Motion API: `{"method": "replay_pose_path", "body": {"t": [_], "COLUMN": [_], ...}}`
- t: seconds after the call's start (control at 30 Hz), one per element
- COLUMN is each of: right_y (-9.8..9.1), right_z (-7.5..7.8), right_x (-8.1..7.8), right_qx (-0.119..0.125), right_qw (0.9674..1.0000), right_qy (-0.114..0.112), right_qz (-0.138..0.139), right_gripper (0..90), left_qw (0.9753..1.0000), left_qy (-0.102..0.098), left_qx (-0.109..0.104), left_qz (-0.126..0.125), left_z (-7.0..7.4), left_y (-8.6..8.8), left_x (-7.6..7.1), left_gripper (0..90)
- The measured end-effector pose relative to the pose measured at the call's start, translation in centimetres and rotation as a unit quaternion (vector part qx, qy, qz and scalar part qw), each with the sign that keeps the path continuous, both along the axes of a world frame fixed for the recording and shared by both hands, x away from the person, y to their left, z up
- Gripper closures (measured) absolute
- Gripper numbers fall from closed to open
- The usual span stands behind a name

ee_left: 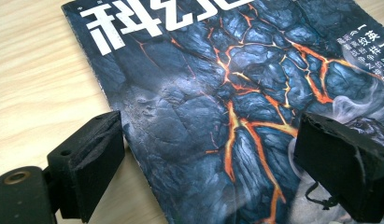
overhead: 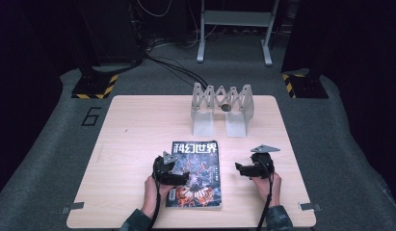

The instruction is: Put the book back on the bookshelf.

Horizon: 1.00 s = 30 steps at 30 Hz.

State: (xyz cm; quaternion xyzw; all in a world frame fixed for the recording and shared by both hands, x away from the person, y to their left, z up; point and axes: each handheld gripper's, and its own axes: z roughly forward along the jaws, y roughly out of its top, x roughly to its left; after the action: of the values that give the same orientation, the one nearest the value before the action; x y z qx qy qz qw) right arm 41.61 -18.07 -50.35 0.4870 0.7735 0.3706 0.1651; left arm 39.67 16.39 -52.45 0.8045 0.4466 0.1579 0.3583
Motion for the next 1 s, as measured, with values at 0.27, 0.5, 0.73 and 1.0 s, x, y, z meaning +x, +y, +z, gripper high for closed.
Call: {"method": "replay_pose_path", "body": {"t": [0.27,0.5,0.73,1.0], "right_y": [5.1,6.6,7.3,8.7], "right_z": [0.1,-0.5,-0.3,0.3], "right_x": [2.0,2.8,3.0,2.9], "right_qx": [-0.005,-0.009,-0.022,-0.062], "right_qw": [0.9970,0.9939,0.9916,0.9867], "right_qy": [0.039,0.080,0.094,0.125], "right_qz": [0.067,0.076,0.086,0.083], "right_gripper": [16.4,17.7,22.2,27.2], "left_qw": [0.9998,0.9992,0.9982,0.9971], "left_qy": [0.004,-0.011,-0.006,-0.019], "left_qx": [-0.005,-0.001,0.022,0.033], "left_qz": [-0.017,0.039,0.056,0.067], "left_z": [0.1,0.6,0.2,-0.5], "left_y": [-1.2,2.9,4.2,4.2], "left_x": [0.1,0.7,1.2,1.0], "left_gripper": [7.9,4.6,5.9,4.5]}}
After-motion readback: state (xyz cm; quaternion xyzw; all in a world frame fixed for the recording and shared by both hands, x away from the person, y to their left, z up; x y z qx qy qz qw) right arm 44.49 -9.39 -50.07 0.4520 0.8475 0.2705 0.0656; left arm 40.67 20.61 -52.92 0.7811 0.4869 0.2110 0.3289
